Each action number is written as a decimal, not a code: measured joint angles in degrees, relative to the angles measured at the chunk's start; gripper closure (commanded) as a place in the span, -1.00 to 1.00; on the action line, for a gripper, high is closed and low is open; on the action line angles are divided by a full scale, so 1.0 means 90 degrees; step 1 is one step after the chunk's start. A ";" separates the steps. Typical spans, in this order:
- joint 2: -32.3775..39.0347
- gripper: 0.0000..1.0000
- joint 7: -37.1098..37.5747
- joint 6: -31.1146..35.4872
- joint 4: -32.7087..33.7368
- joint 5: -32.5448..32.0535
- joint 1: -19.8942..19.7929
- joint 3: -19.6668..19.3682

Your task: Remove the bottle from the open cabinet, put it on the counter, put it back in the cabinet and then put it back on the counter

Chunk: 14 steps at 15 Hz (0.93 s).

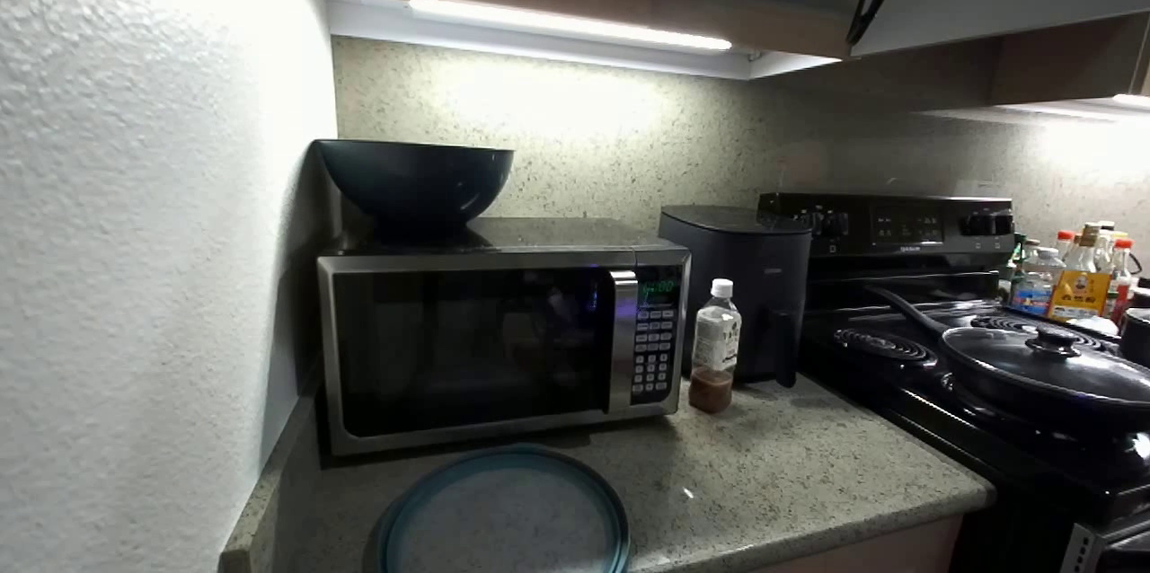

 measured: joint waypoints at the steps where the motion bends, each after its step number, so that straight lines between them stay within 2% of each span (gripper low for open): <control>1: 0.0001 0.79 0.0000 0.0023 0.0006 0.0003 0.0000 -0.0014; 2: 0.0001 0.73 0.0000 0.0042 0.0011 0.0004 0.0000 -0.0027; 8: -0.0002 0.73 0.0083 -0.0012 0.0020 -0.0009 0.0000 -0.0096; 11: -0.0172 0.73 0.0311 -0.0545 0.0027 -0.0148 0.0014 -0.0081; 14: -0.0696 0.72 0.0617 -0.1197 -0.0225 -0.0160 0.0023 -0.0021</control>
